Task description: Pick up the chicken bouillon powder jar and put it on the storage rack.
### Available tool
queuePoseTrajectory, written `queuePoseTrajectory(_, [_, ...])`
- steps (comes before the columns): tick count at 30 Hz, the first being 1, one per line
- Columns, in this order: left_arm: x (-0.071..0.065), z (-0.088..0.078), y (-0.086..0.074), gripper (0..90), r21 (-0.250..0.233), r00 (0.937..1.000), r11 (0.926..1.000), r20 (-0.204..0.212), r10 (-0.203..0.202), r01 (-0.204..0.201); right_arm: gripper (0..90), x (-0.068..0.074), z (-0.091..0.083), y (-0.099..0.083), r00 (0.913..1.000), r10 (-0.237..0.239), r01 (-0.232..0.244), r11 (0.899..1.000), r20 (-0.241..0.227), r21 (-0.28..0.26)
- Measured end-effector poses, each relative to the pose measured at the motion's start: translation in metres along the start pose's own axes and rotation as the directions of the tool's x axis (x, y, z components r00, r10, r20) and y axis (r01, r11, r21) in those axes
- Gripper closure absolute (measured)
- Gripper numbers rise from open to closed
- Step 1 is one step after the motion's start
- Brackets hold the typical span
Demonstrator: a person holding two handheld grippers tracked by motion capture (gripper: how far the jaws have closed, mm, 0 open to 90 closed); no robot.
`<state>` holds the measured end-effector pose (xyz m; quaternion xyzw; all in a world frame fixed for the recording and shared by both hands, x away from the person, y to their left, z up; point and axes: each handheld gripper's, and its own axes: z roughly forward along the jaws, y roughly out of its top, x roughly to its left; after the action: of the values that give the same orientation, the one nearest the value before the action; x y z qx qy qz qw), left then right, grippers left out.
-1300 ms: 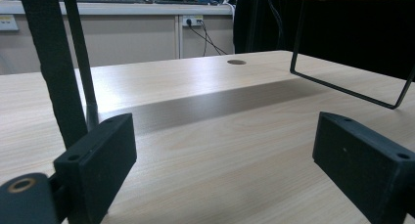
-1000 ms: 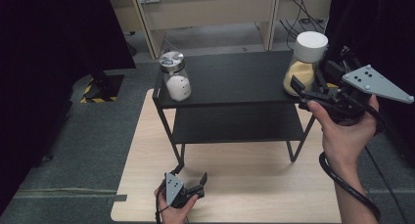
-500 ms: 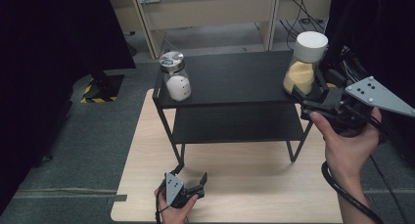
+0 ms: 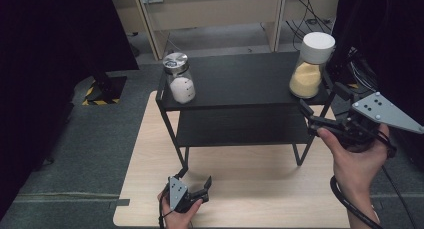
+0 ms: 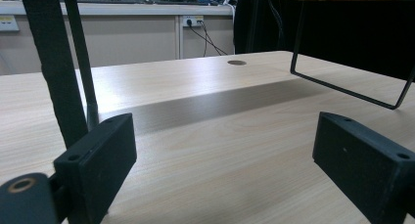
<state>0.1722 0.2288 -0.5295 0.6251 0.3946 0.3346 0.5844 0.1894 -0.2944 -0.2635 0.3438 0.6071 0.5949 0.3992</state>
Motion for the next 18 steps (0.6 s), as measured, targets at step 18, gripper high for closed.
queuePoseTrajectory(18, [0.000, 0.000, 0.000, 8.5, -0.001, 1.0000, 1.0000, 0.000, 0.000, 0.000, 4.9, -0.002, -0.012, -0.036, 0.9992, 0.000, 0.001, 1.000, -0.041, 0.018])
